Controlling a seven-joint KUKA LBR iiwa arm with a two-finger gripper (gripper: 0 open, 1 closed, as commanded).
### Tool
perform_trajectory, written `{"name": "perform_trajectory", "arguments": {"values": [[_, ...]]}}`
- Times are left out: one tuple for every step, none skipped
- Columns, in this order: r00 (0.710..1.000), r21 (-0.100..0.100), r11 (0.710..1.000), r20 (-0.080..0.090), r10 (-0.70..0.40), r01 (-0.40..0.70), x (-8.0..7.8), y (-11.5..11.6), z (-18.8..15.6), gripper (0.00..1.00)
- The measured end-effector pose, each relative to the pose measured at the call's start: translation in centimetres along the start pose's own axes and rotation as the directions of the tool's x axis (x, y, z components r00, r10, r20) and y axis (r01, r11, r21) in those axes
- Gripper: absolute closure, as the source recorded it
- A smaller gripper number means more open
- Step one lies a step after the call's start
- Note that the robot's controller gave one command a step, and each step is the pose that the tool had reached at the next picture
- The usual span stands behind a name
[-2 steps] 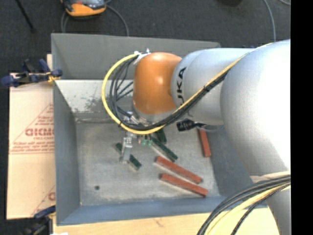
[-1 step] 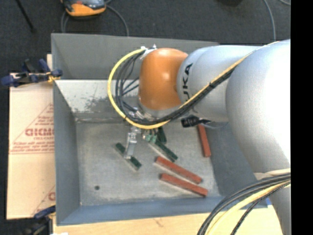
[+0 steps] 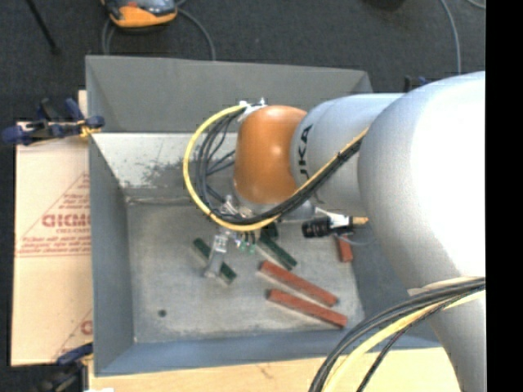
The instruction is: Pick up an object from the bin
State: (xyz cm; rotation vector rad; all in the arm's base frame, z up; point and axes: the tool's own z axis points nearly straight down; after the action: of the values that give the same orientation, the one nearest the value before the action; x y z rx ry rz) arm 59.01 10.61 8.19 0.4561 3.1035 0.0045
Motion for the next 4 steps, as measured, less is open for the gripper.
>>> {"name": "perform_trajectory", "arguments": {"values": [[0.991, 0.001, 0.991, 0.006, -0.135, 0.135, -0.3, -0.8, 1.2, 1.00], [0.989, 0.002, 0.989, 0.003, -0.148, 0.148, -0.3, -0.9, 1.1, 1.00], [0.989, 0.004, 0.989, -0.004, -0.146, 0.146, -0.2, -0.9, 0.5, 1.00], [0.989, 0.003, 0.989, -0.005, -0.145, 0.145, -0.2, -0.9, -1.0, 1.00]]}}
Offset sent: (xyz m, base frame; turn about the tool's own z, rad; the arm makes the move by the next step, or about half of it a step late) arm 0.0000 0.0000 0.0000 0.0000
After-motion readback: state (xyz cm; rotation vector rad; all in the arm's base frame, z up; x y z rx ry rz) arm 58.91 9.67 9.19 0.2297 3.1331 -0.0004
